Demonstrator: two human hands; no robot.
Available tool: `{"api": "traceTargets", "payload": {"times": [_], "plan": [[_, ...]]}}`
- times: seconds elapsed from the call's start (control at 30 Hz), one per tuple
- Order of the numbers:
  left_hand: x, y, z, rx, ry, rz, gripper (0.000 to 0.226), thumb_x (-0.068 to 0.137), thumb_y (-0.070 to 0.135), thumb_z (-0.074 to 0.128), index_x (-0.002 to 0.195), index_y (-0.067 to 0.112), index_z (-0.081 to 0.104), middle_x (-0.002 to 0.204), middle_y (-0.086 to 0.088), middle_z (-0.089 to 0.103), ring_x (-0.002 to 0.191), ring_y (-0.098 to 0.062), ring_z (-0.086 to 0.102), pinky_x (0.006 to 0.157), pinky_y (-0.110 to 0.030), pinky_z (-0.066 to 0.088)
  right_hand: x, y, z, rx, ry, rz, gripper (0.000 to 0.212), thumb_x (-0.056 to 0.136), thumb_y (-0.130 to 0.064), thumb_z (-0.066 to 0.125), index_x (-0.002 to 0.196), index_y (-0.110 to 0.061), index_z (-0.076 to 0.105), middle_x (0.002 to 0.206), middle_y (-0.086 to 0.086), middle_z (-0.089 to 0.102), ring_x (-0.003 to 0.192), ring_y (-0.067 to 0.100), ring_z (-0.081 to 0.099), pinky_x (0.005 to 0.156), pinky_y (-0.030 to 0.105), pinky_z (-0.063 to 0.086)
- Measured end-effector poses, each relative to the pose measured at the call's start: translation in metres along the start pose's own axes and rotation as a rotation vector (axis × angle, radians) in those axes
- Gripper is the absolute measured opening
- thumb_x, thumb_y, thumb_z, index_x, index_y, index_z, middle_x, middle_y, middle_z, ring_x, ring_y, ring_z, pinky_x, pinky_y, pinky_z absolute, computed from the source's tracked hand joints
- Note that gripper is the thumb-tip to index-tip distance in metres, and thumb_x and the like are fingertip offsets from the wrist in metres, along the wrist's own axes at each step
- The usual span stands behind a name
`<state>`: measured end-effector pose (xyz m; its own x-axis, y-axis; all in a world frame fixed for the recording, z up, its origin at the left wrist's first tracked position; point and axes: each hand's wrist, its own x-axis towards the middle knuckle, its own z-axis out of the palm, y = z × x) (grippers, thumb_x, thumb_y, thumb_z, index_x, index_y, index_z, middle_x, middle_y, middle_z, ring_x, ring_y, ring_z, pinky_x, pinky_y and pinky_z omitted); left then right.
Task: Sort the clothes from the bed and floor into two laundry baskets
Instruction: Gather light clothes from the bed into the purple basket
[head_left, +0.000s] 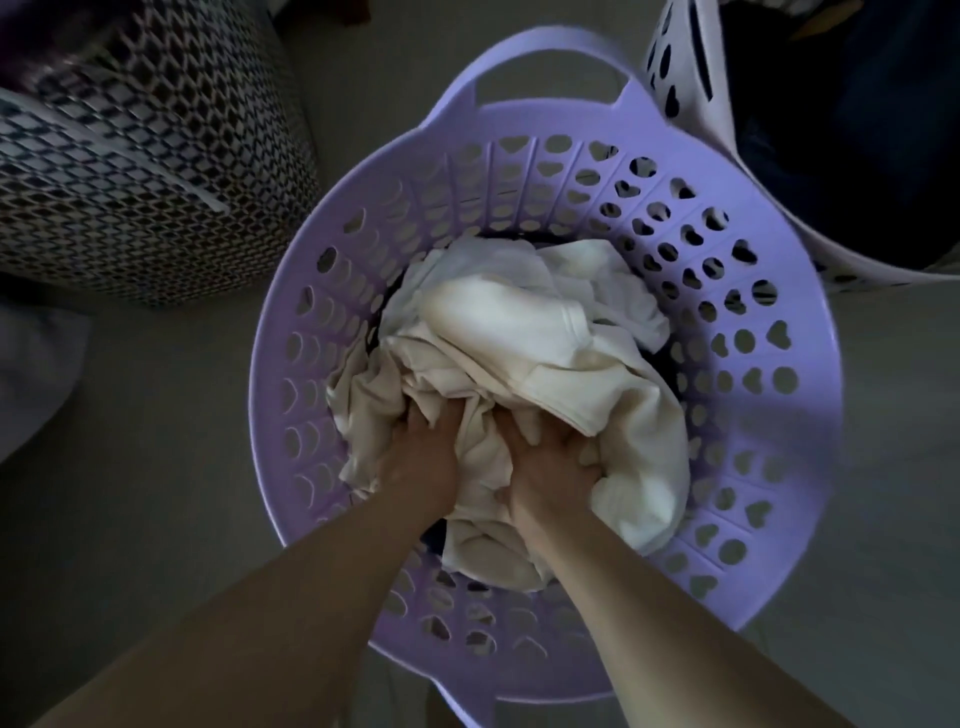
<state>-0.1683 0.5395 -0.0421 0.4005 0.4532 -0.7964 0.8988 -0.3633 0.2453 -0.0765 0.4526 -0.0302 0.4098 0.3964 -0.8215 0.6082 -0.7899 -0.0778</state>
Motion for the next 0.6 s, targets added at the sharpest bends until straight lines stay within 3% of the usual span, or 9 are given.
{"api": "traceTargets", "payload": {"times": [0.1,0.23,0.3,0.43,0.6], "plan": [[-0.018,0.001,-0.013,-0.017,-0.055,-0.041,0.095,0.088,0.015,0.058,0.146,0.049,-0.010,0.158,-0.007,-0.017,0.140,-0.034,0.026,0.100,-0.045,0.046,-0.021,0.000,-0.008,-0.093,0.065,0.013,0.080,0.090,-0.047,0.053,0.139,-0.059,-0.009,0.157,0.009,-0.009,0.142,0.047,-0.005,0.107,0.063,0.023],[-0.049,0.005,-0.030,-0.016,-0.113,-0.024,0.098,0.088,0.017,0.057,0.143,0.052,-0.016,0.151,-0.018,0.025,0.122,-0.038,0.049,0.093,-0.048,0.049,-0.051,-0.005,-0.024,-0.178,0.000,-0.027,0.094,0.088,-0.043,0.057,0.145,-0.044,-0.017,0.157,0.015,-0.016,0.145,0.041,-0.008,0.114,0.054,0.015],[-0.063,0.006,-0.039,-0.001,-0.118,-0.028,0.101,0.086,0.018,0.060,0.142,0.053,-0.016,0.150,-0.012,0.027,0.124,-0.036,0.047,0.097,-0.048,0.046,-0.065,-0.008,-0.036,-0.203,-0.013,-0.055,0.099,0.085,-0.043,0.061,0.148,-0.038,-0.015,0.158,0.016,-0.010,0.146,0.037,-0.005,0.116,0.048,0.017],[-0.092,0.012,-0.056,-0.004,-0.100,-0.032,0.095,0.086,0.016,0.060,0.145,0.051,-0.007,0.150,-0.002,0.026,0.137,-0.030,0.033,0.109,-0.046,0.034,-0.094,-0.016,-0.056,-0.136,0.031,-0.057,0.084,0.092,-0.024,0.051,0.150,-0.034,-0.009,0.157,0.017,0.007,0.146,0.034,0.007,0.113,0.045,0.028],[-0.118,0.016,-0.088,-0.032,-0.044,-0.004,0.094,0.083,0.022,0.066,0.148,0.043,0.001,0.146,-0.006,0.033,0.133,-0.030,0.039,0.106,-0.045,0.040,-0.124,-0.035,-0.083,-0.136,0.110,-0.076,0.080,0.095,-0.019,0.044,0.149,-0.035,-0.011,0.157,0.015,0.011,0.147,0.032,0.006,0.111,0.043,0.031]]}}
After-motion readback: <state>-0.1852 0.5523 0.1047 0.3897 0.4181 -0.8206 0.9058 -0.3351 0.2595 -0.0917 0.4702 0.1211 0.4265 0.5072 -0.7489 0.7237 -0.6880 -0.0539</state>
